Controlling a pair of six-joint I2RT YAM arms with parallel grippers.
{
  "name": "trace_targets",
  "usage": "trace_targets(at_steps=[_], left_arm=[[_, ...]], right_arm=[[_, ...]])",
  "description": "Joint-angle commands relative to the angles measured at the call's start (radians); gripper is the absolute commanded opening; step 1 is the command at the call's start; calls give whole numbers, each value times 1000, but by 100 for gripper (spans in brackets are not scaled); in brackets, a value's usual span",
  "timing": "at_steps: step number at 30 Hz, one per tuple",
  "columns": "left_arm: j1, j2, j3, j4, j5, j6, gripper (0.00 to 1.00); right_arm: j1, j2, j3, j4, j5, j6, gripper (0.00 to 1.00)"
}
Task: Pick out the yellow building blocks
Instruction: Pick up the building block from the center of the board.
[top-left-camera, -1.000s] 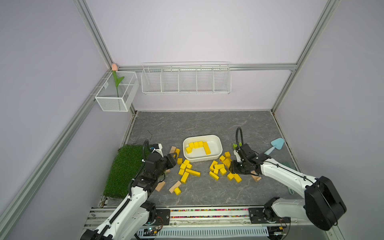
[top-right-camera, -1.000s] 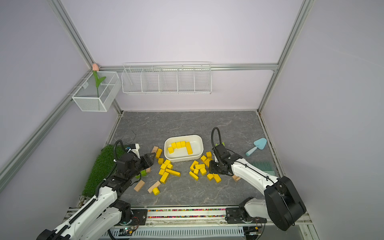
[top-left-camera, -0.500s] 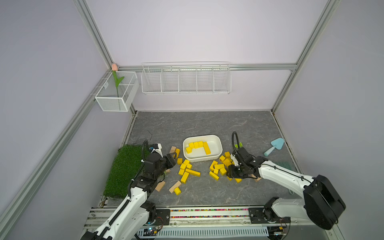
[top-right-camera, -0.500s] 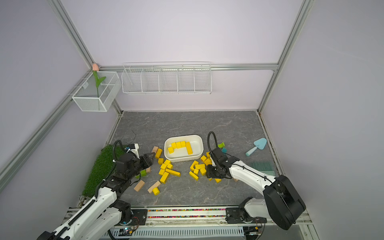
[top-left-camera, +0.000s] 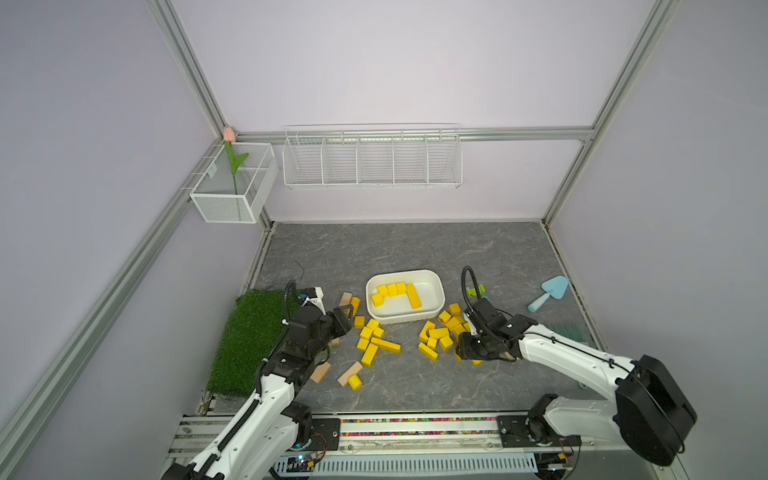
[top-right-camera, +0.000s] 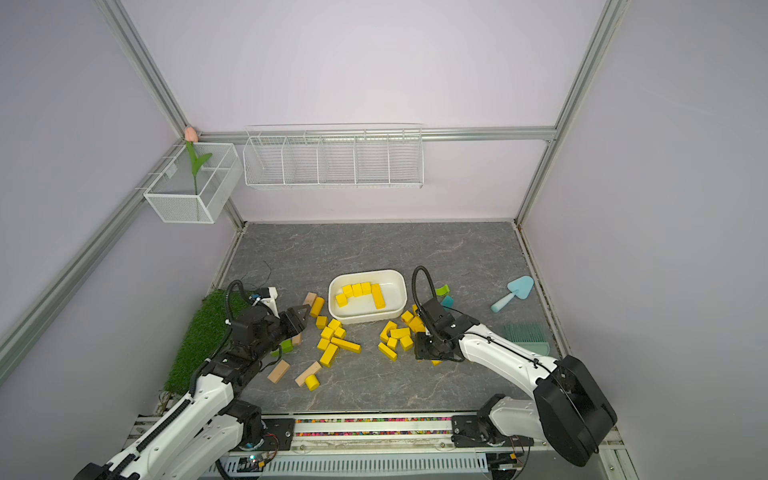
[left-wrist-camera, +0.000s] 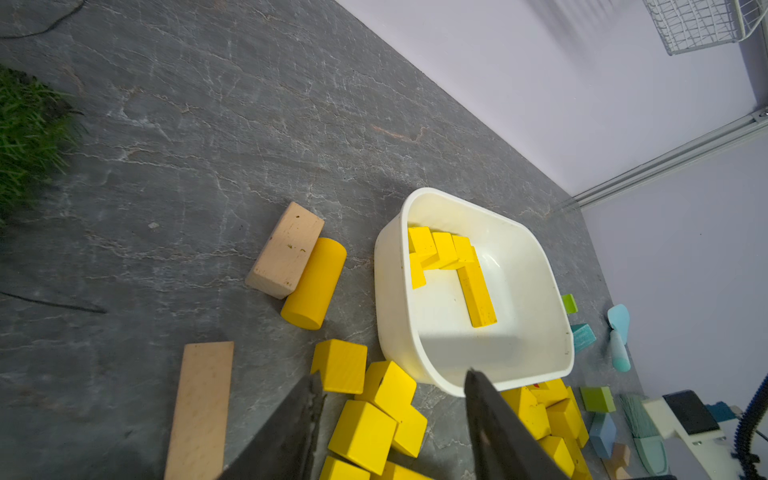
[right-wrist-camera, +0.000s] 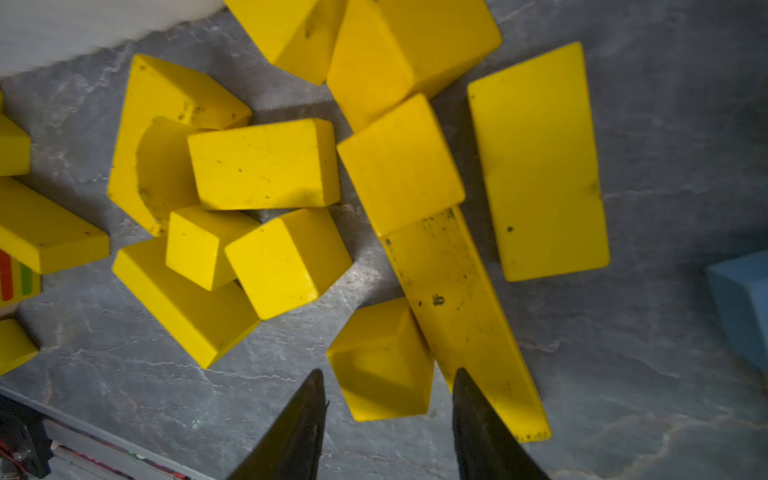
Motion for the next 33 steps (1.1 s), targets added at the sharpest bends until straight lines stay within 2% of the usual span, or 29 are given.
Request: trace_targets(at_steps=[1,8,17,28,33], left_arm=[[6,-4,23,-3,-7,-11,57],[8,-10,21,-3,-7,-12,57],[11,-10,18,-1,-3,-11,57],[16,16,24,12,14,-10,57],[17,17,23,13,15,-10,57]], right_arm=[[36,27,45,-61,67,28,51],[94,83,101,-88,110,20,50],[100,135,128,-96,107,10,50],[114,72,114,-123,178,43,50],[112,90,122,-123,177,37,52]])
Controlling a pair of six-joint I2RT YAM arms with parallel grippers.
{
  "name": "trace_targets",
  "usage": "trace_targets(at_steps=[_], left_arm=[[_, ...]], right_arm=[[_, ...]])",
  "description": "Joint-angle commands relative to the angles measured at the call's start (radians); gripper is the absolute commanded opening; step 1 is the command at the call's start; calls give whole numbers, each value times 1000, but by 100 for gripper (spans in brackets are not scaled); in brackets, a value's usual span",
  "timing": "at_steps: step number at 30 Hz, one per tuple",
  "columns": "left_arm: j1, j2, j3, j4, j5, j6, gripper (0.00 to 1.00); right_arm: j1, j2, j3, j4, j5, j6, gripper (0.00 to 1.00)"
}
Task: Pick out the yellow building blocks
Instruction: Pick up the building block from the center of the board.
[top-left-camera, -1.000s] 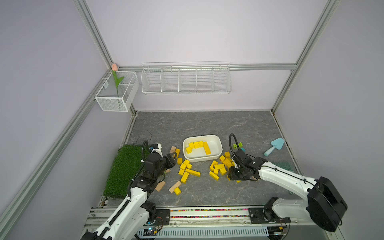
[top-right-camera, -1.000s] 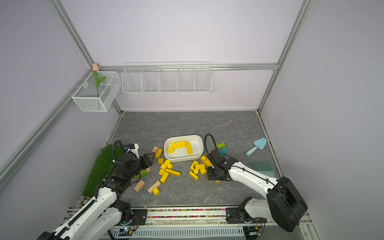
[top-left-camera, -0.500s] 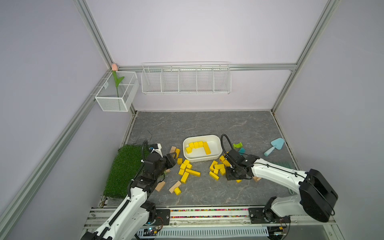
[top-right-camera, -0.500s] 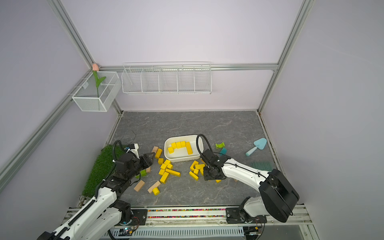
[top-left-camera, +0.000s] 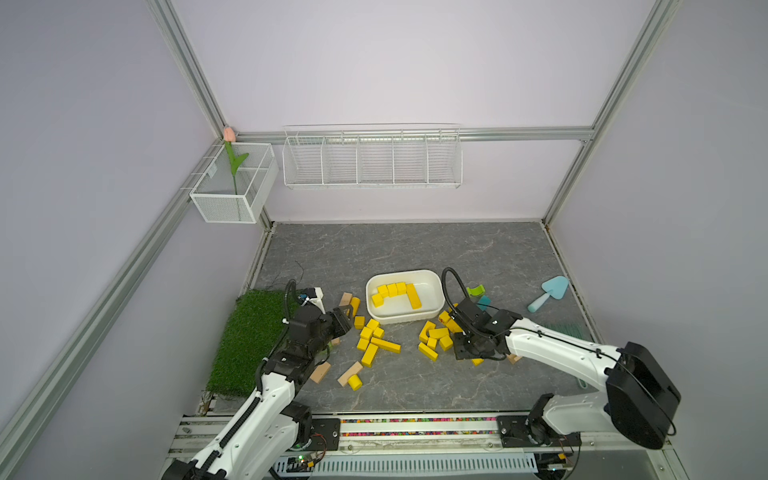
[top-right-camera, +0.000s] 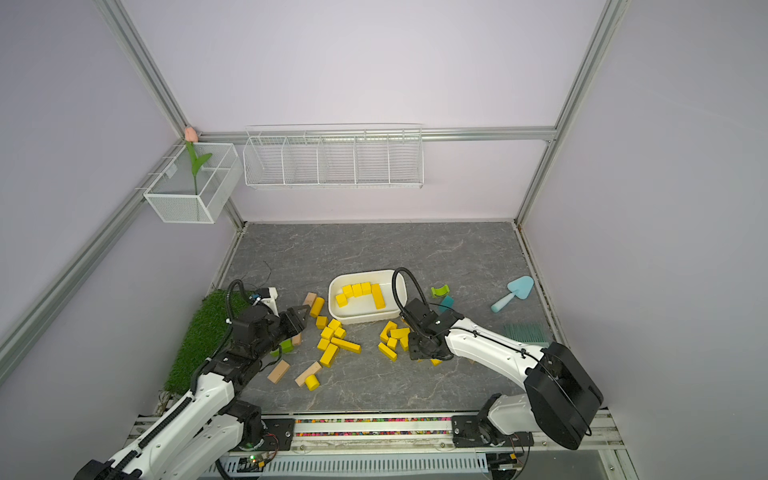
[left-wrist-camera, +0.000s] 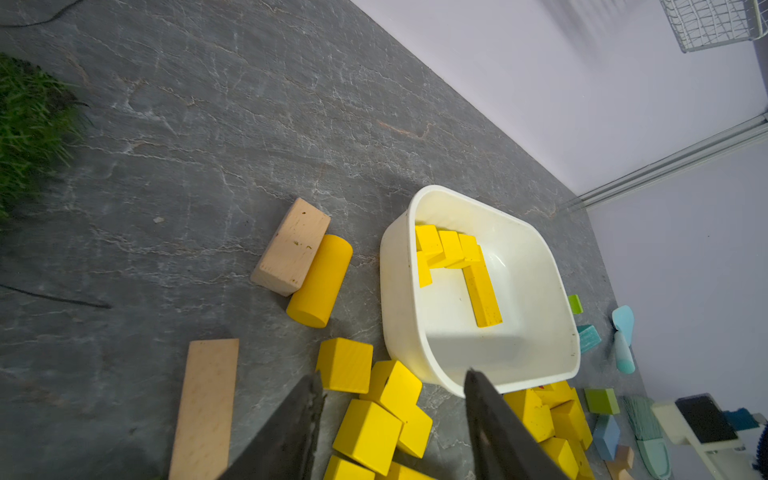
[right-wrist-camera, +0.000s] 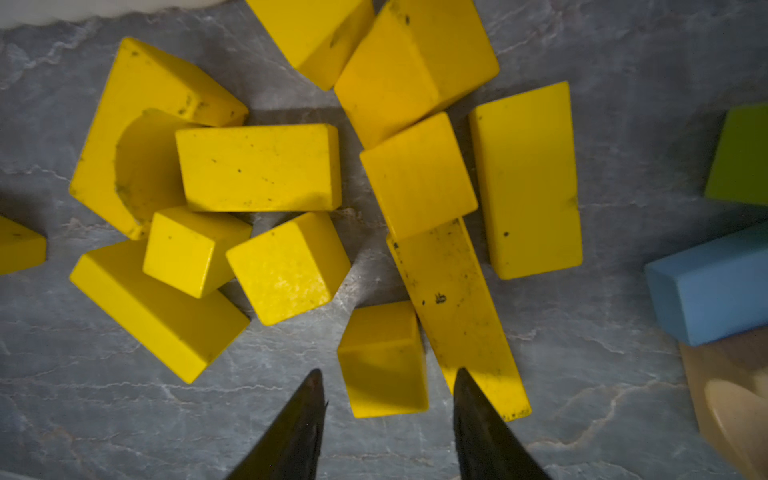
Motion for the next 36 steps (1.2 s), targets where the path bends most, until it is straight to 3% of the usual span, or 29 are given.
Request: trace_targets(at_steps=[1,23,29,36], left_arm=[[6,-1,23,12,6,-9,57],[9,-11,21,8,3,-12,57],[10,-8,21,8,6,-12,57],[11,-8,20,8,5,-12,57]], right_arm=[[5,9,14,-27,18,13,52],[2,91,19,26,-31,-20,51],[2,81,11,35,-43,-25,37],[0,78,10,40,-52,-29,31]])
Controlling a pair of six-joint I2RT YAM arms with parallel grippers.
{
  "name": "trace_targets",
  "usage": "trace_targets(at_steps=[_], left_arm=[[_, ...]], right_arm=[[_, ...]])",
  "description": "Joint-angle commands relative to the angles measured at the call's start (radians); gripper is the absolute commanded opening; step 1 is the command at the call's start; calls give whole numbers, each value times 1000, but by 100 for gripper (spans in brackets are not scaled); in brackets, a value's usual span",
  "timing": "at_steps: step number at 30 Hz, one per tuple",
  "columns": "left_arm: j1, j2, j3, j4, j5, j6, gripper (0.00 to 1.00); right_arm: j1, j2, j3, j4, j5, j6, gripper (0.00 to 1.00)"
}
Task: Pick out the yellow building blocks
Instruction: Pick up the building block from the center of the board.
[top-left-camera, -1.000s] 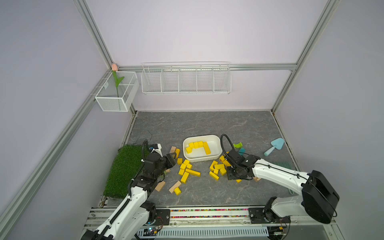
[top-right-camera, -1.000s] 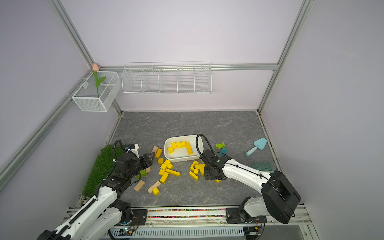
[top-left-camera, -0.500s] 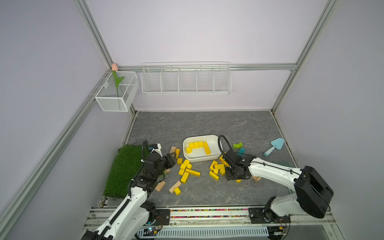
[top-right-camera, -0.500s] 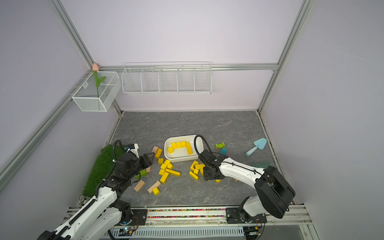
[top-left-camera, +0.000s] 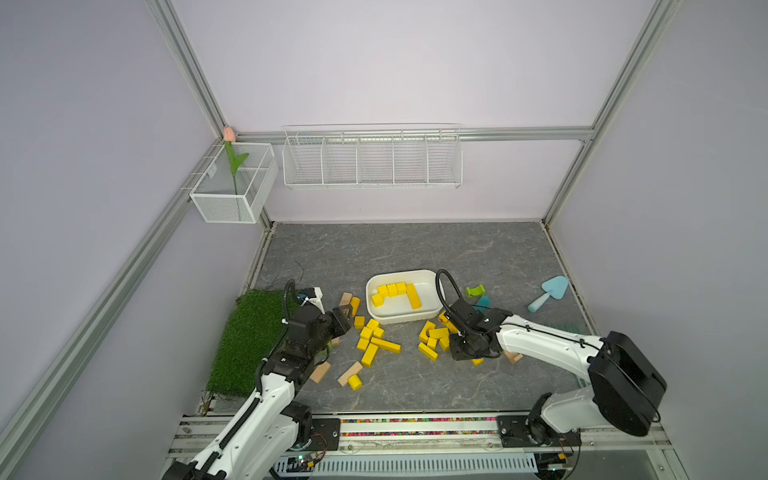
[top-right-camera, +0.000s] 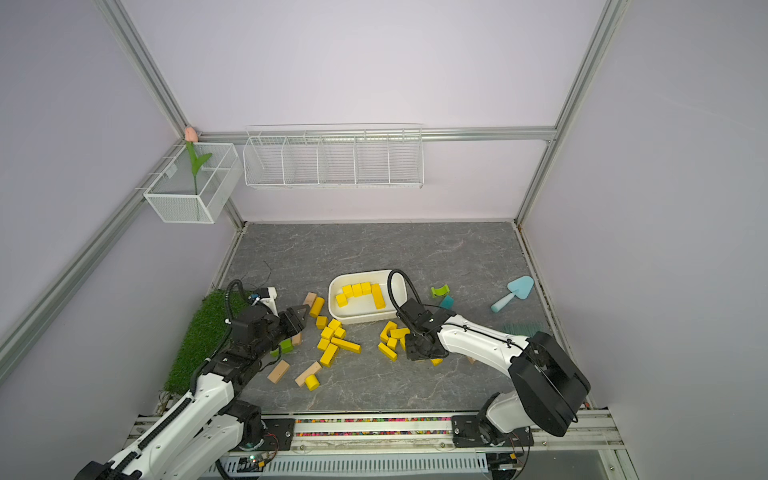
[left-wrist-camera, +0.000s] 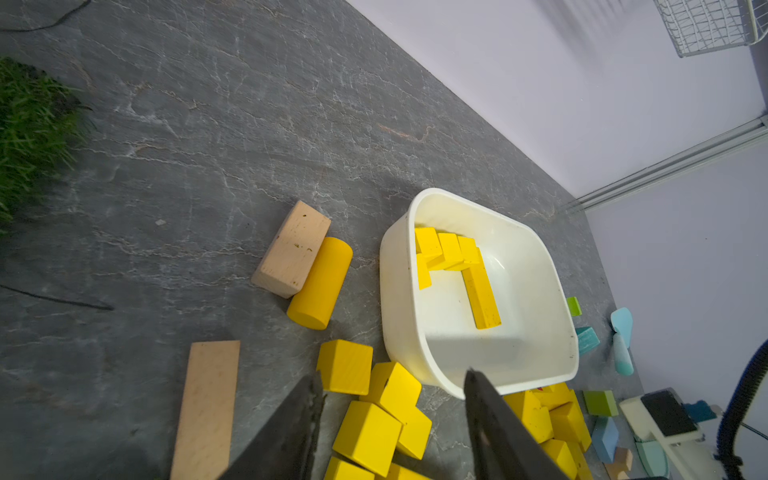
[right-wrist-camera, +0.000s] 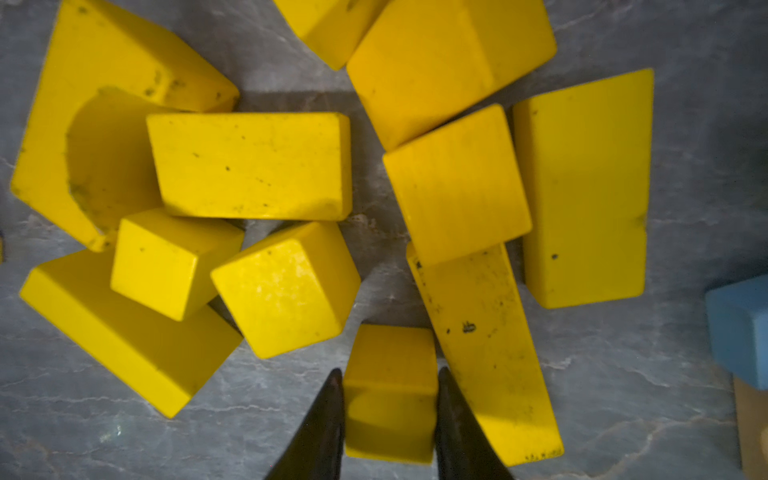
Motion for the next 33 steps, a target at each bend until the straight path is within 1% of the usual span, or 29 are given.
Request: trace_targets(at_steps=[1,3,12,17,21,23,28,29,33], left_arm=[[7,-3,21,9,5,-11,57],[7,-5,20,8,4,-11,57],[12,-22,13,5,5,-15,57],[18,-37,5,3,6,-17,57],[25,-37,-2,4,11,-22,58],[28,-36,-4,6,14,-24,58],[37,-37,-8,11,26,-26,58],[39,-64,-8,12,29,-25,58],[49,-68,-15,19,39,-28,58]], right_arm=[[1,-9,0,8,-17,-4,31],[1,-17,-2,6,-15,-4,29],[1,-96,-19,-7,12,5,29],[1,-144,7,-35,34,-9,29],[-1,-163,77,-66,53,-49,29],[-2,-156,145,-82,53,-69,28],[-10,-99,288,-120,66,-115,28],[-14,-83,315,-126,66,-124,28],[-29,-14,424,-141,52,-156,28]])
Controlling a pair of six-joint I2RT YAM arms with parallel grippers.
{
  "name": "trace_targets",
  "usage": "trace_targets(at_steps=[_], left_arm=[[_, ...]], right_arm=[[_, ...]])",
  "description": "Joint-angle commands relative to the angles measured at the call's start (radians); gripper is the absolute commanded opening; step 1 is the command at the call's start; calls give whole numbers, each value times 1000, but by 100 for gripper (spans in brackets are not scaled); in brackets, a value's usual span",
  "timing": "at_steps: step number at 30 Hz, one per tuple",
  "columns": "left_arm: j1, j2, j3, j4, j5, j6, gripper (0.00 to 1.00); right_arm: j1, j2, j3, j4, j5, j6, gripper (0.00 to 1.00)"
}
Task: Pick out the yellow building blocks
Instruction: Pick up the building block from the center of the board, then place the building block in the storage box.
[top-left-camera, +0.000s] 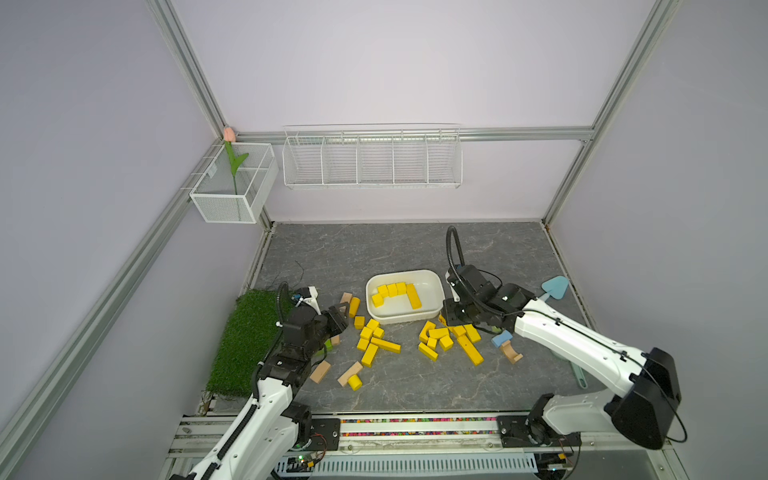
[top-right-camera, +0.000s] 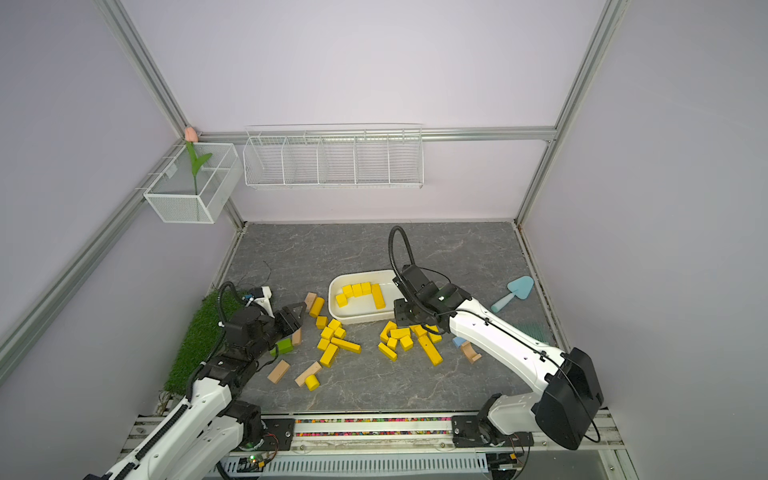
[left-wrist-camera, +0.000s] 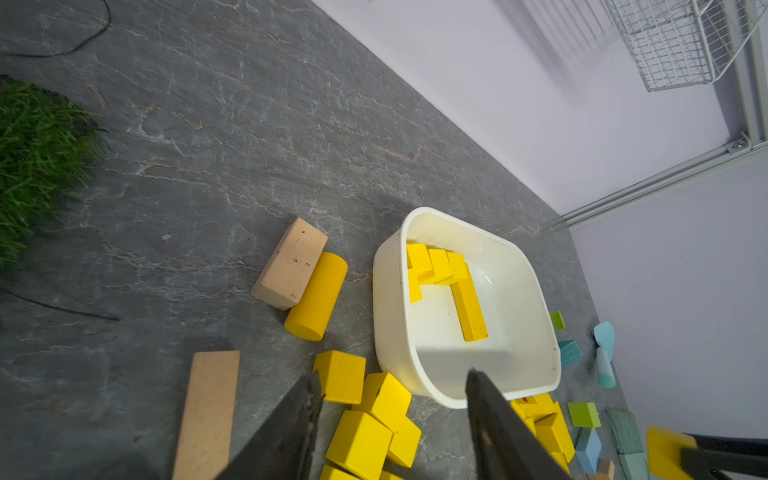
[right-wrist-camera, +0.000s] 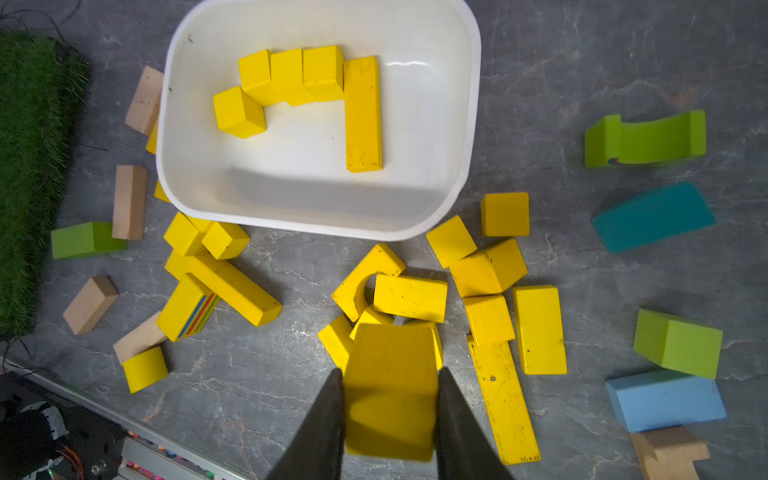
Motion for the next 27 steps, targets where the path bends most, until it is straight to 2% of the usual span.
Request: trace_targets(at_steps=[1,12,27], left_arm=[[12,-12,-13,18,17,-13,58],[36,-9,-25,41,52,-15,59],[64,9,-39,81,97,-20,59]], right_arm=[[-17,63,76,-43,-4,-52,28],[-64,289,288,-39,-66,-107,28],[-107,565,473,-29,-34,-168,29]])
